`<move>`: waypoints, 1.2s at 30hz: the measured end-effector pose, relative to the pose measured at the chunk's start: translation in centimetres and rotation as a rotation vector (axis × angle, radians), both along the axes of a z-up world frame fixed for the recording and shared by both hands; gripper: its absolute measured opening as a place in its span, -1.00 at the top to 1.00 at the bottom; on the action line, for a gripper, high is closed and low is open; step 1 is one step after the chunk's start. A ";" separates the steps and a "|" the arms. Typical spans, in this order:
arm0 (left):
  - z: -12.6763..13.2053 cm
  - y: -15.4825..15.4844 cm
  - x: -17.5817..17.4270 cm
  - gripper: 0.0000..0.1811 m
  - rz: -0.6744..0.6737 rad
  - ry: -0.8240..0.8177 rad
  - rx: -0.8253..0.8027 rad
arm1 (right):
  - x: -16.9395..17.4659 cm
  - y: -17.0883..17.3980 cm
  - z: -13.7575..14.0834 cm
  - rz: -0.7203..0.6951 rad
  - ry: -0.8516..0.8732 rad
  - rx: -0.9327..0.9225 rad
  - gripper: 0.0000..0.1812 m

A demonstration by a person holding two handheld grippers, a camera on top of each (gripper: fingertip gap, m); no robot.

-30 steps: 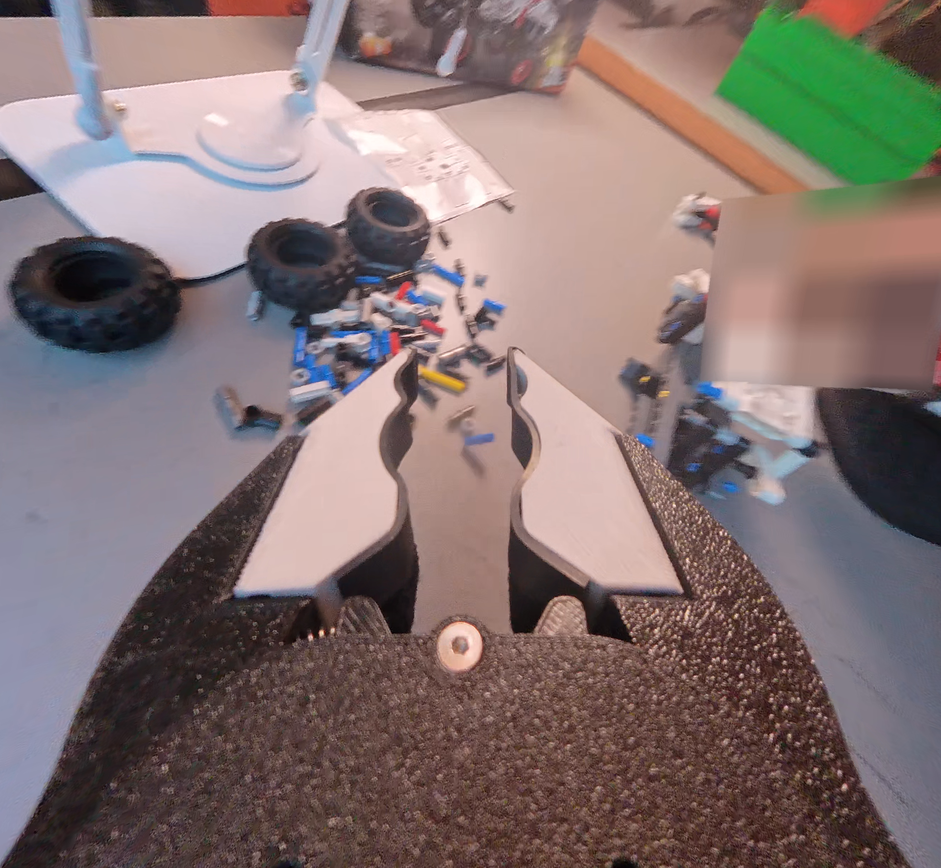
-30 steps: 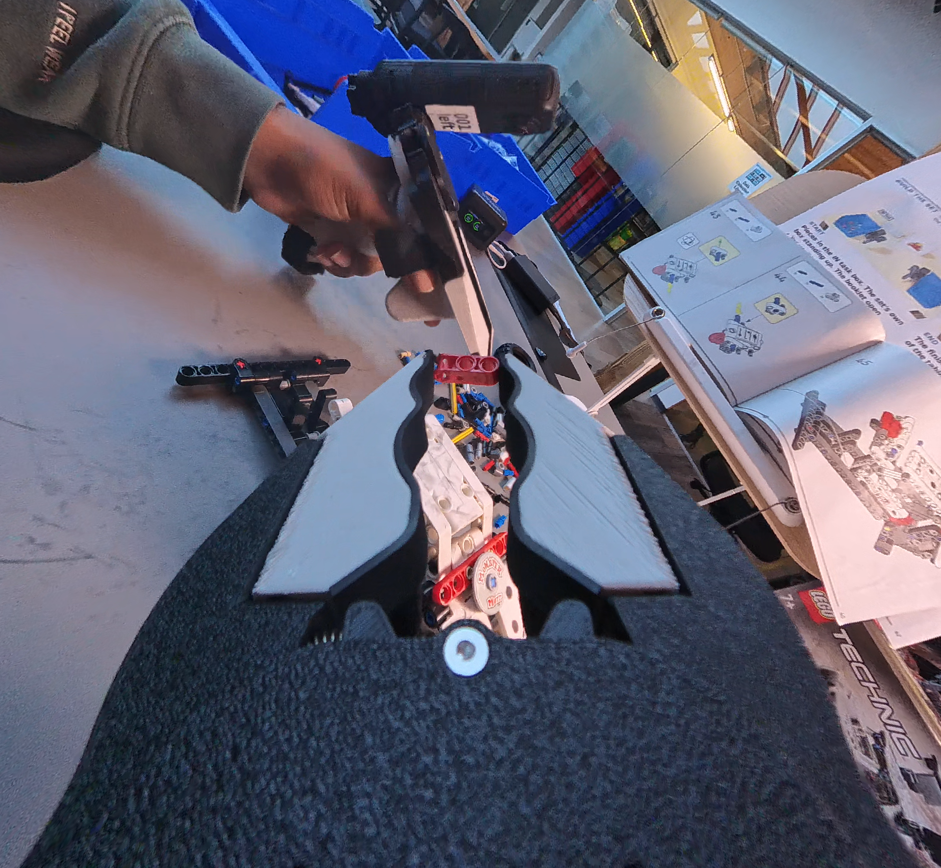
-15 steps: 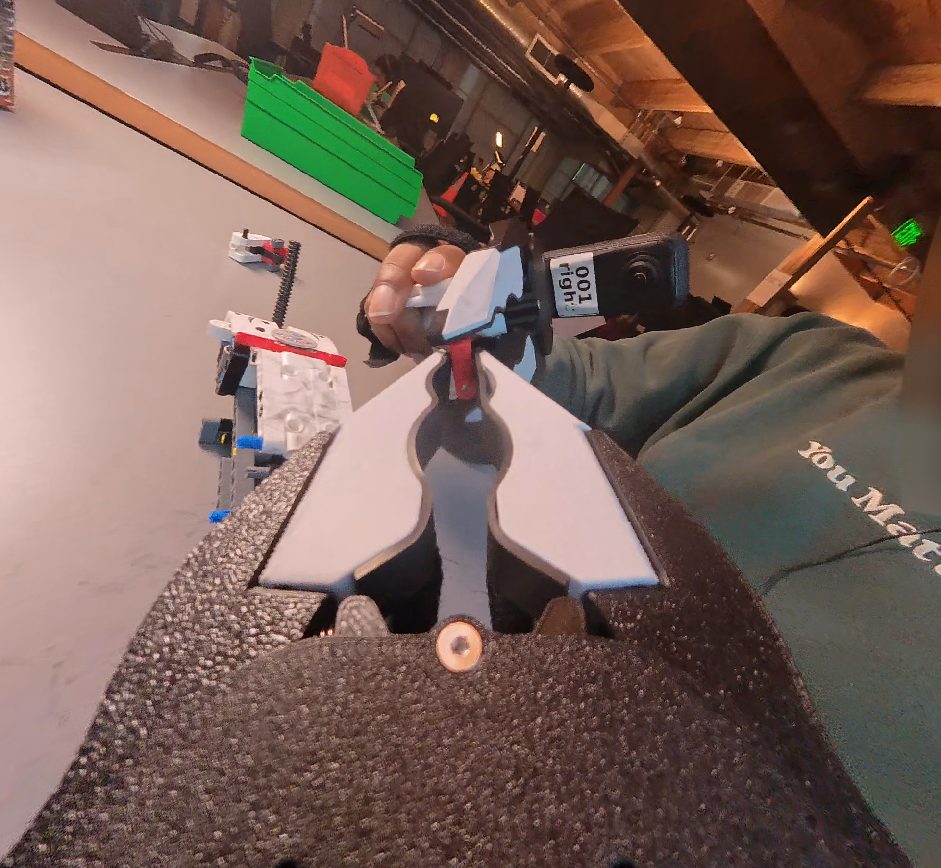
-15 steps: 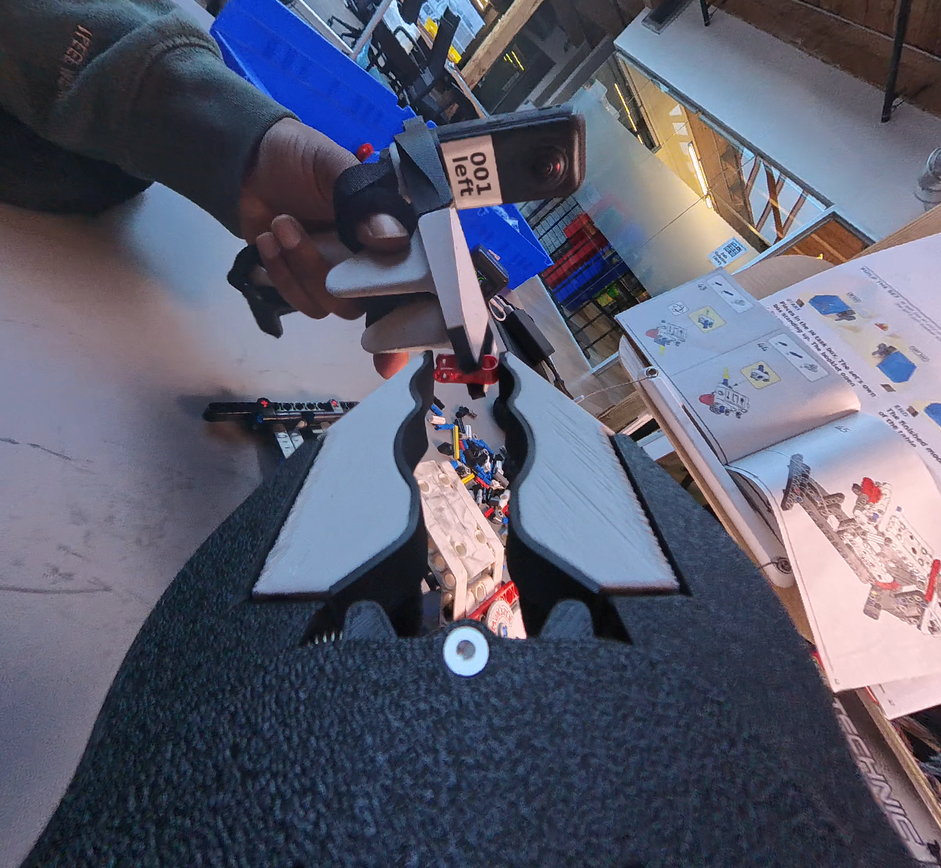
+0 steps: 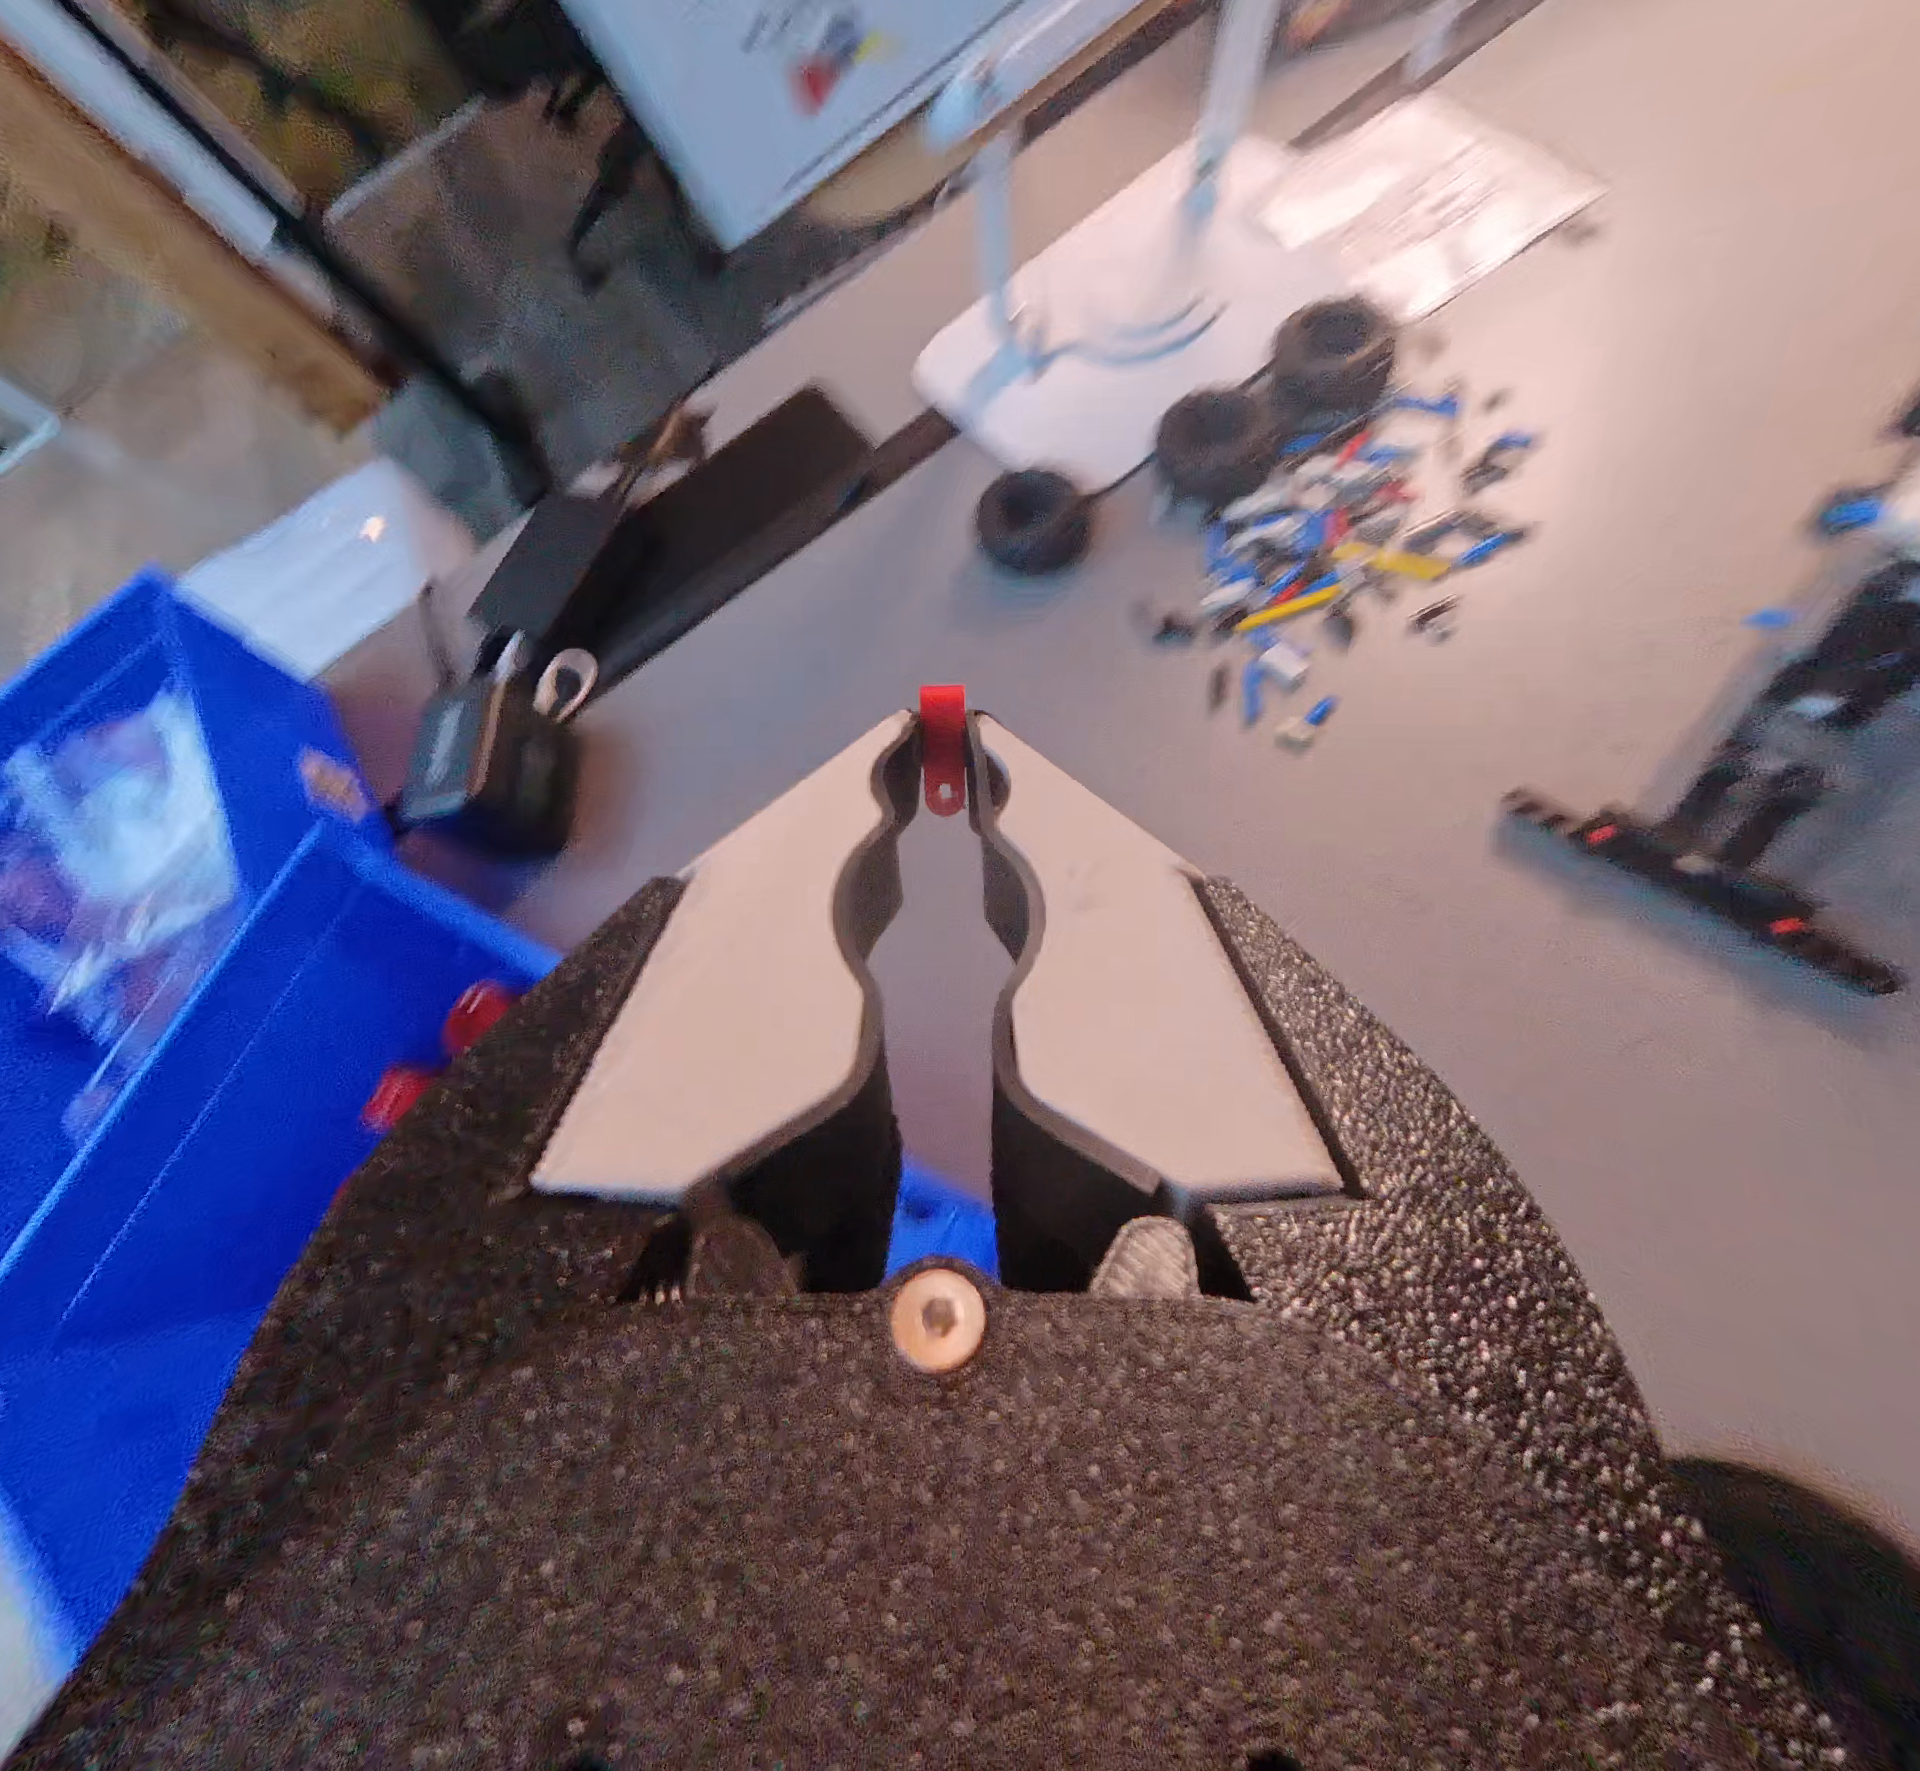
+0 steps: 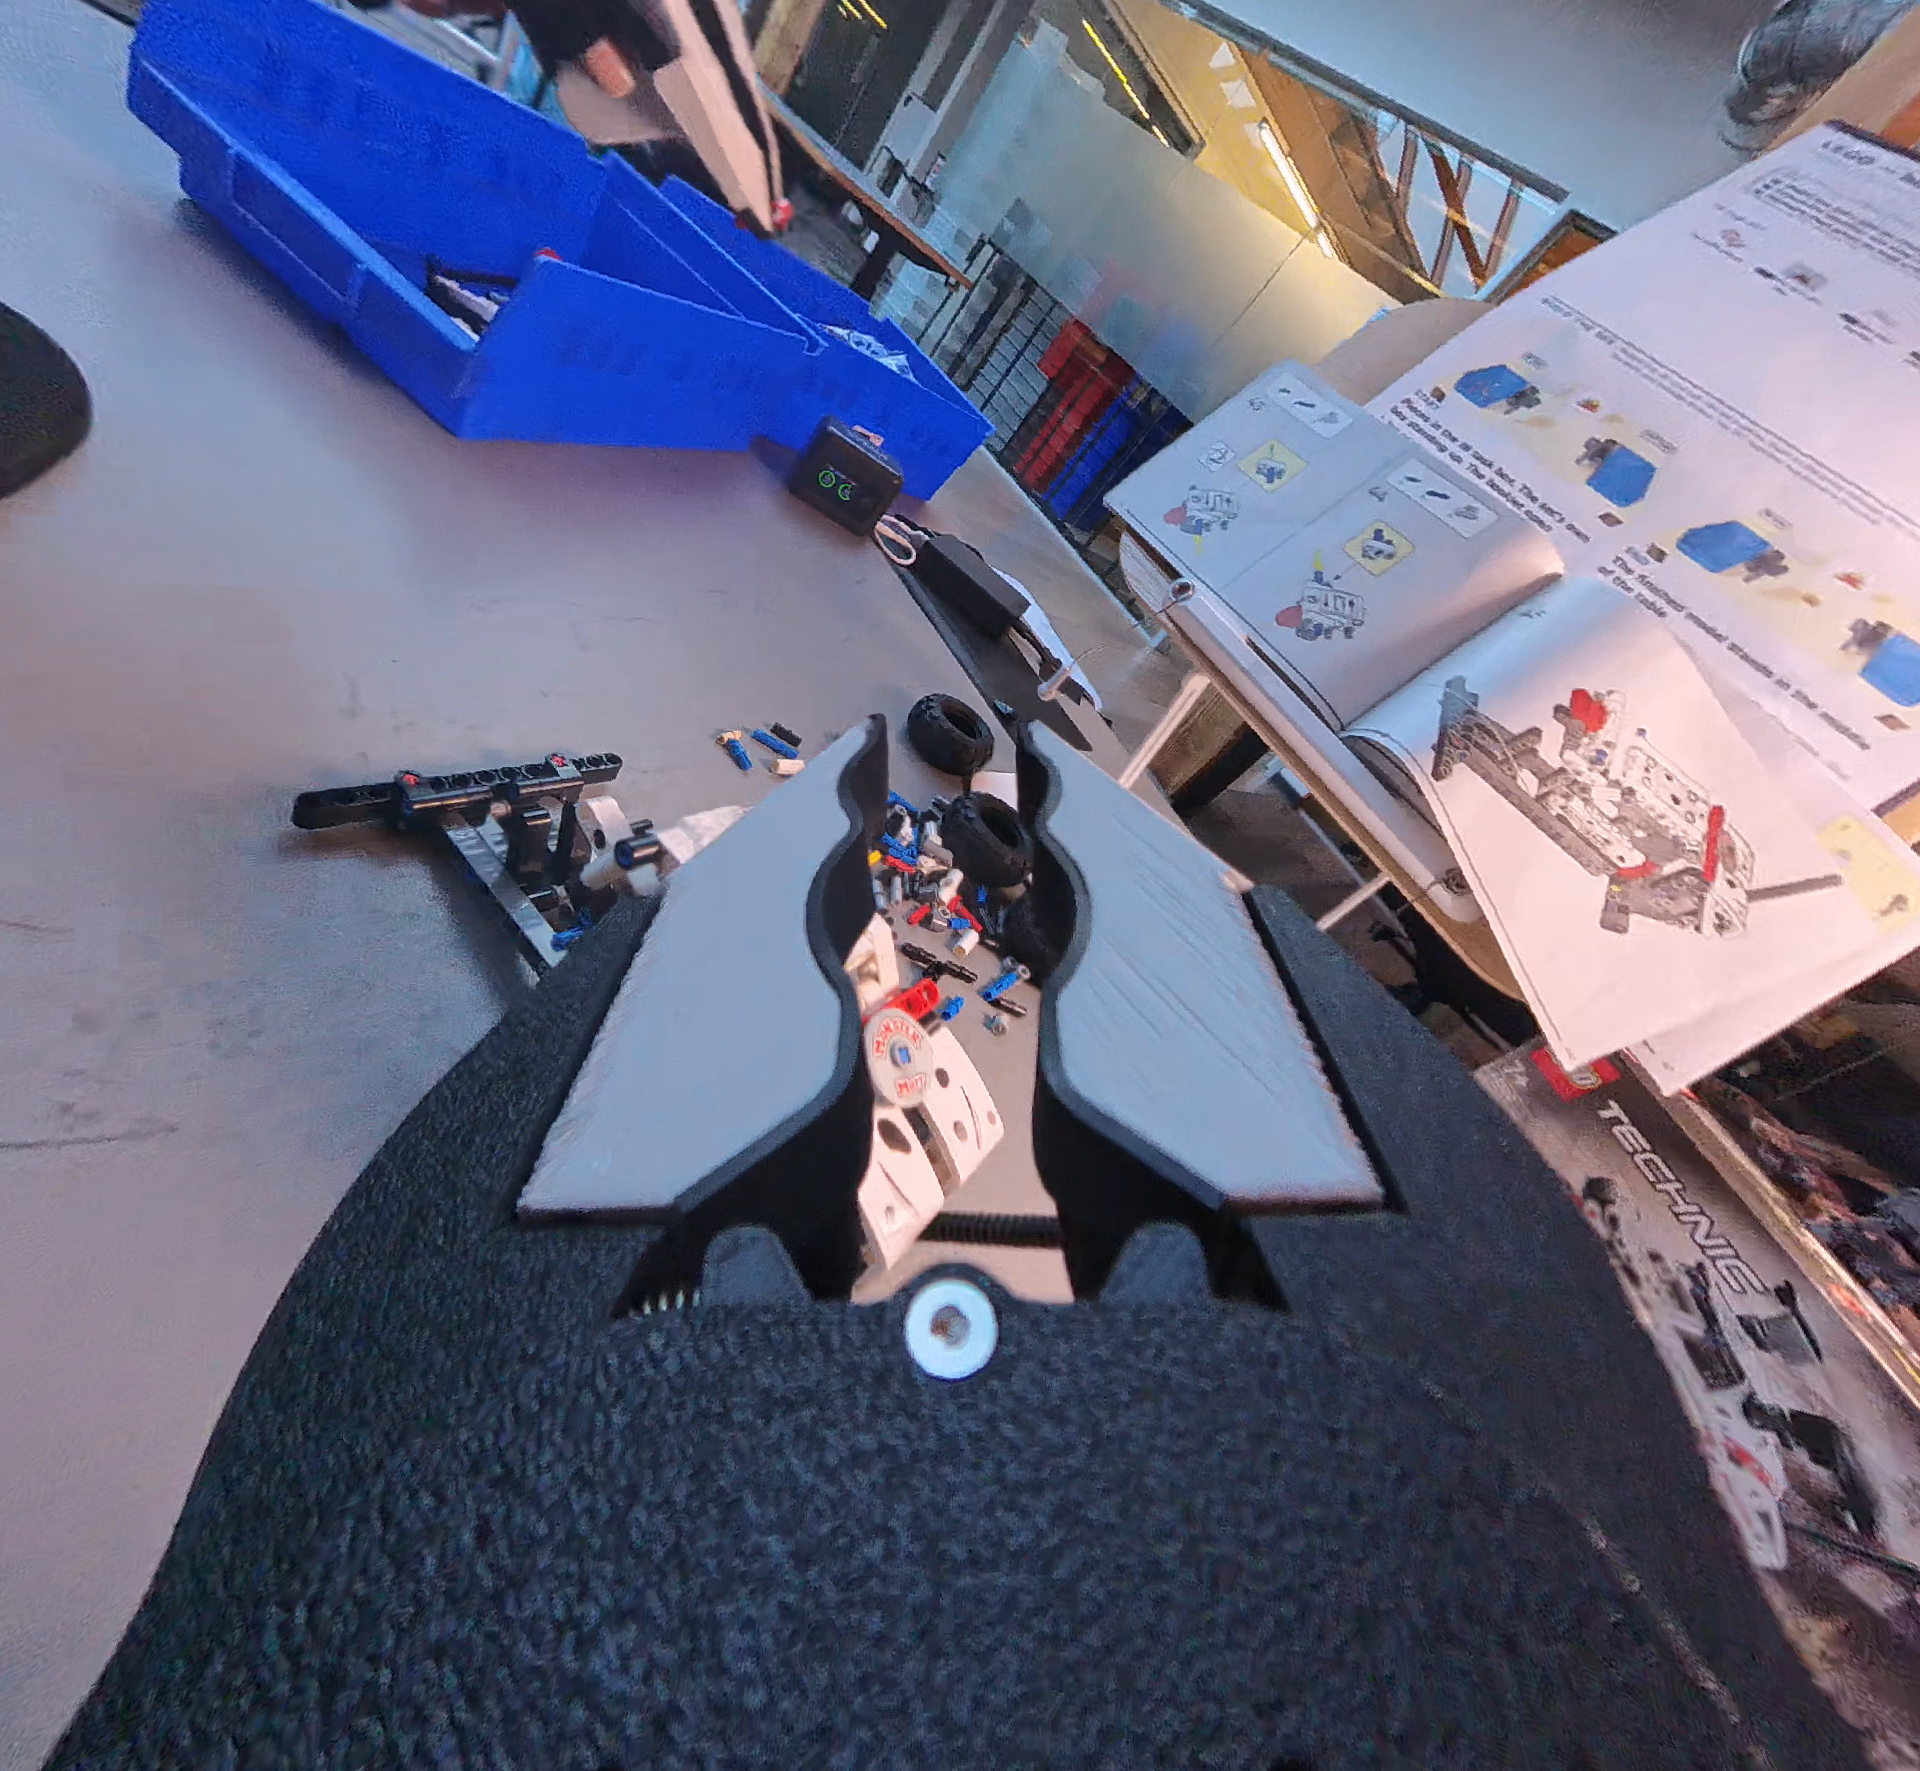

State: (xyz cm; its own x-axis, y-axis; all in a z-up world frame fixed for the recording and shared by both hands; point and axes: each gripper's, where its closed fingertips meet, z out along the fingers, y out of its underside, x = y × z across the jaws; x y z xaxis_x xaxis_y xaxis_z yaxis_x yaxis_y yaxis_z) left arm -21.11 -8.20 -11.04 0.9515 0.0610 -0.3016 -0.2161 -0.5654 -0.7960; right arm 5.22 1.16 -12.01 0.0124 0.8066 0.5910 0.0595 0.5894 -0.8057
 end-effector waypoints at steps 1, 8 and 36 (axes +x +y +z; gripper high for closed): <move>-1.2 -2.0 -3.0 0.91 0.088 -0.020 -0.084 | 0.4 0.1 0.1 -0.003 0.005 -0.012 0.76; -11.5 -11.5 -11.2 0.91 0.345 -0.210 -0.472 | 1.1 0.3 -0.6 -0.012 -0.028 -0.017 0.79; -12.8 4.9 20.0 0.38 -0.677 -0.260 -0.141 | -0.2 -3.5 -8.5 0.067 -0.353 -0.013 0.88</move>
